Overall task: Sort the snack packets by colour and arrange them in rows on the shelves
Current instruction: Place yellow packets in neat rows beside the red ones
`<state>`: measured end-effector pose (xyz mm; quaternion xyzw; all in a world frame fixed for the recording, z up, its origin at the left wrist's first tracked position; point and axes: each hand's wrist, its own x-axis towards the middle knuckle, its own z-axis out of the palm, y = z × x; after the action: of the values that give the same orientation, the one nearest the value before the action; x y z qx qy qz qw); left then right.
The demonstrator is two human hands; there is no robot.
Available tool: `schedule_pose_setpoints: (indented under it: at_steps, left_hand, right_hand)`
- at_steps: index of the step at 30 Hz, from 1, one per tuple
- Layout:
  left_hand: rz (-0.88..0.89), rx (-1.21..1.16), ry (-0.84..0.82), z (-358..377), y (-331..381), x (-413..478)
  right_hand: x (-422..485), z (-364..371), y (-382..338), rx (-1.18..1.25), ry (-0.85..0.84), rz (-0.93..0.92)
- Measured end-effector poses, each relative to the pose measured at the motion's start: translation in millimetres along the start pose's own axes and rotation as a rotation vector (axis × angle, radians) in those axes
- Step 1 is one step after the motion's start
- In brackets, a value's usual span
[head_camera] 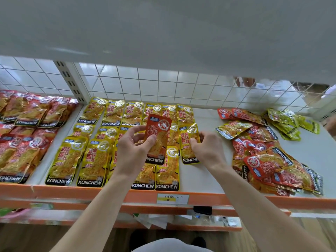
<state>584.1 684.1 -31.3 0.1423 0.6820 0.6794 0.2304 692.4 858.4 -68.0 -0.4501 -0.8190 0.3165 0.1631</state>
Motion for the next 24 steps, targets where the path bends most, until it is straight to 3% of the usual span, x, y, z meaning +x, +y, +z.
schedule_pose_setpoints:
  at_steps: [24]
  left_hand:
    - [-0.014,0.043,-0.12,-45.8,-9.3,9.3]
  right_hand:
    - [-26.2,5.9,-25.8,-0.386,0.07,0.108]
